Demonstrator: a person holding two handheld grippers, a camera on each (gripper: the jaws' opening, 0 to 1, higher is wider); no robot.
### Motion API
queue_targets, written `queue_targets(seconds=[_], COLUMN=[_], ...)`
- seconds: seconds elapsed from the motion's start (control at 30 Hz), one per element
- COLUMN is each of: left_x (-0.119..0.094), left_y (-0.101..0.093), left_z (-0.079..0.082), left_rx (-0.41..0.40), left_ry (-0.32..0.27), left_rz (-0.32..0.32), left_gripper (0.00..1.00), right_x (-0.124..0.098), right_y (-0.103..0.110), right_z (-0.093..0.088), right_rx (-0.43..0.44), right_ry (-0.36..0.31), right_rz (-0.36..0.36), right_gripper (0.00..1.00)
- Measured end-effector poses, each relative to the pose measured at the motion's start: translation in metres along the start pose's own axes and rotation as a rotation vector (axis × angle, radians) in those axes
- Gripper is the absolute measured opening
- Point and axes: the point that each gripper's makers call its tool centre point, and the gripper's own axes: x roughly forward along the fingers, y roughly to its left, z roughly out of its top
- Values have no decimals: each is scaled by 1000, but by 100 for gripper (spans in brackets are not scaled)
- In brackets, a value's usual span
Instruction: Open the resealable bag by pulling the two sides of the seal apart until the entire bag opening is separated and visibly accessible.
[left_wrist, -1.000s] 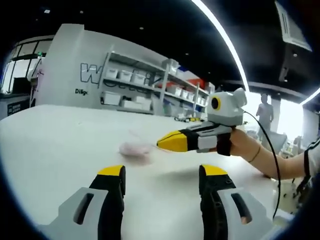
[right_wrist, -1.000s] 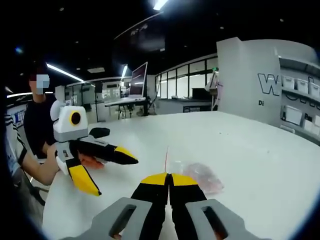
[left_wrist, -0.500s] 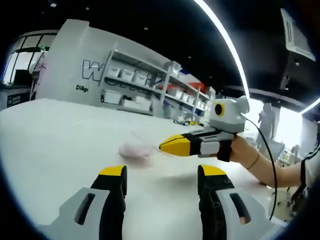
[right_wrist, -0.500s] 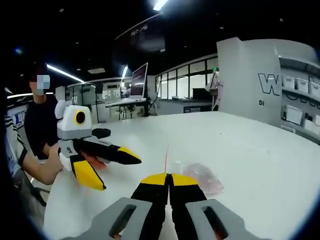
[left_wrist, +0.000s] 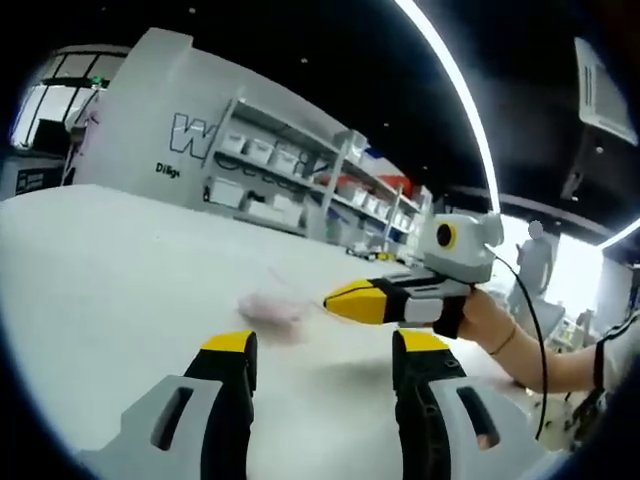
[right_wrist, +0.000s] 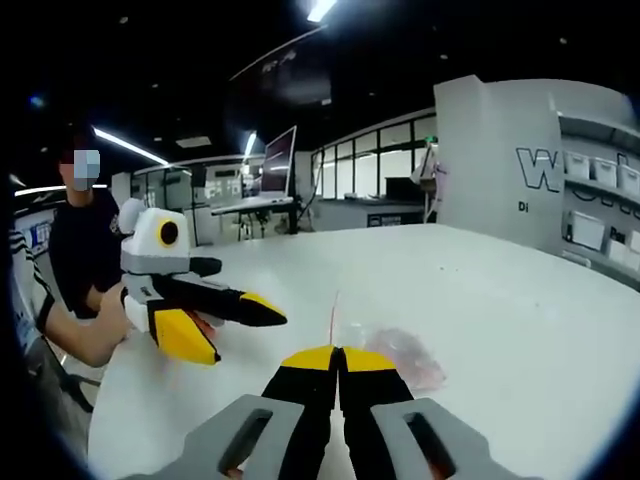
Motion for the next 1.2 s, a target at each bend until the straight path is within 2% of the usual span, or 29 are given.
queue_targets(seconds=[0.17,0.3,0.8,0.97,1.2], left_x=[2,4,9,9,9], left_y=[5,4,0,1,3], left_z=[4,6,1,2,3], left_rx=[-16,-22,-26,9,-9], left_ry=[-2,-7,21,15,9], left_rz=[3,-12,-45,-42,-45], left_gripper=[53,46,48,43,33], right_x=[-1,0,0,1,0], right_y=[0,0,1,1,2], right_z=[0,-1,-1,-1,-1], right_rx=[1,1,0,3,5], right_ry=[-2,0,2,2,2], right_rz=[-2,-1,-2,0,2], right_gripper=[0,0,0,0,0])
